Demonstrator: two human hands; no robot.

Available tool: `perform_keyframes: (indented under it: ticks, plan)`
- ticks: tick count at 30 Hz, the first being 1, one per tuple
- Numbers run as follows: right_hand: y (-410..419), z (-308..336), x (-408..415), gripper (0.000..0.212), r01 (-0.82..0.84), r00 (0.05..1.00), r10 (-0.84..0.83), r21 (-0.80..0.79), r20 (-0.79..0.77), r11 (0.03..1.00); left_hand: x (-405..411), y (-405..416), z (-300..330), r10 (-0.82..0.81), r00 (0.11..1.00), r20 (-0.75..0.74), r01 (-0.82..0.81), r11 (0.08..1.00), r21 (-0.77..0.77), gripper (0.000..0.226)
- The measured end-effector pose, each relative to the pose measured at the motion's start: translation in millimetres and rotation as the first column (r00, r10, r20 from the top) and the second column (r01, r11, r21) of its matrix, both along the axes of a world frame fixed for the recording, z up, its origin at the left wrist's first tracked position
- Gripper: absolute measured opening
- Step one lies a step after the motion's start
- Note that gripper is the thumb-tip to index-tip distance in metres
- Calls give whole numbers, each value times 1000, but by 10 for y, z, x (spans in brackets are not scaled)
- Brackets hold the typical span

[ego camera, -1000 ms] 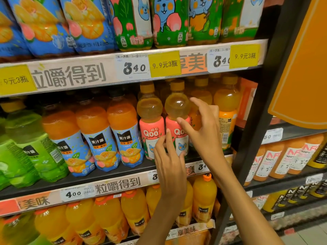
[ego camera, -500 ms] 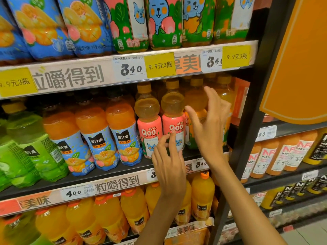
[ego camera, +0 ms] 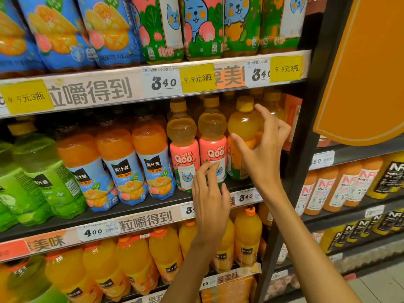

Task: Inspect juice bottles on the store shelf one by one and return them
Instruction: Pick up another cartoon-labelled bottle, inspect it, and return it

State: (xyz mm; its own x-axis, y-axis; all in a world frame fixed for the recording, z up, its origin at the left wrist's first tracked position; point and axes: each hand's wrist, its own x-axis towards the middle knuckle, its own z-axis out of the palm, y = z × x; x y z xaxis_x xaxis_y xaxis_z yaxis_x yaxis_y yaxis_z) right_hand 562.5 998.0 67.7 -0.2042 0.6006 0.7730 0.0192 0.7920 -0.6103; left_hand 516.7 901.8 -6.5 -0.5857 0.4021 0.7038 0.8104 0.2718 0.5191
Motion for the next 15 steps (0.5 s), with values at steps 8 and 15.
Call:
perform_keyframes:
  ticks: [8,15]
  plan:
    - [-138,-71,180,66,-381,922,386,-90,36,920,19,-78,13,-172,980,101,173,985,-4,58]
    - [-318,61,457,46,-510,853,452,-235,-259,827,59,-221,64,-448,831,329,456,888,57,83]
